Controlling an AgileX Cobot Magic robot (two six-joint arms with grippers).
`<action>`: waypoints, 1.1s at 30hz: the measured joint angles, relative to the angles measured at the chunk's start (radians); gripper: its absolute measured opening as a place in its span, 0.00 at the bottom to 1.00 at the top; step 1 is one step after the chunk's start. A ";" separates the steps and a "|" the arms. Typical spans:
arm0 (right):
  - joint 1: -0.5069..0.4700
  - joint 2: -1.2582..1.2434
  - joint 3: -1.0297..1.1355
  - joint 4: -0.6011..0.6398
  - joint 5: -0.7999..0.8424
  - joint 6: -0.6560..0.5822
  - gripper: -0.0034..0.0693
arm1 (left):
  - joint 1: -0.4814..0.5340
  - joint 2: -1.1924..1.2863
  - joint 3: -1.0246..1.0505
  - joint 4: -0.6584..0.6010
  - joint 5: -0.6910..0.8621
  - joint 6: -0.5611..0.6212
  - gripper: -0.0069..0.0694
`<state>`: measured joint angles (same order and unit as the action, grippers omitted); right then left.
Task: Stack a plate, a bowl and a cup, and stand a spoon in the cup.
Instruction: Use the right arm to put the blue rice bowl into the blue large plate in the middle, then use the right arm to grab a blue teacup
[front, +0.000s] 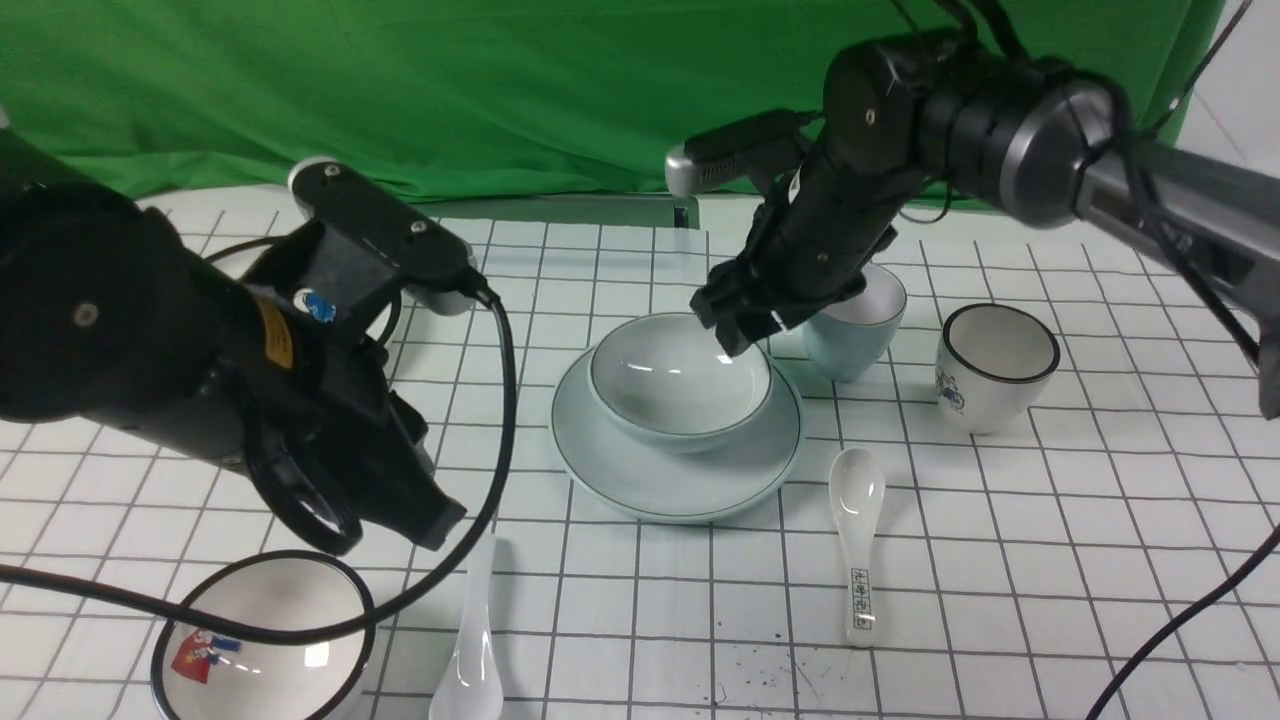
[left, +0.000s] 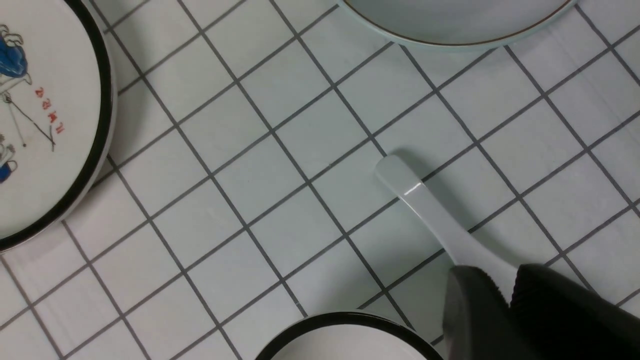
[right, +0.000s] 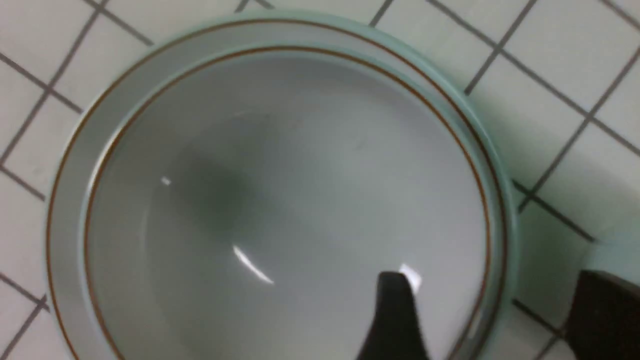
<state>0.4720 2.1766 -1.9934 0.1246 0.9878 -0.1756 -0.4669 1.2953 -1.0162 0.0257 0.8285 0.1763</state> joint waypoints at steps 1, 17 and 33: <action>-0.005 -0.010 -0.024 -0.022 0.034 -0.006 0.80 | 0.000 0.000 0.000 0.000 0.000 0.000 0.17; -0.201 -0.004 -0.072 -0.180 0.012 0.010 0.85 | 0.000 0.000 0.000 0.000 -0.015 -0.017 0.17; -0.175 0.141 -0.070 -0.050 -0.056 -0.010 0.64 | 0.000 0.000 0.000 0.000 -0.028 -0.042 0.17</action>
<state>0.2974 2.3172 -2.0638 0.0747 0.9322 -0.1851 -0.4669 1.2953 -1.0162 0.0257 0.8005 0.1347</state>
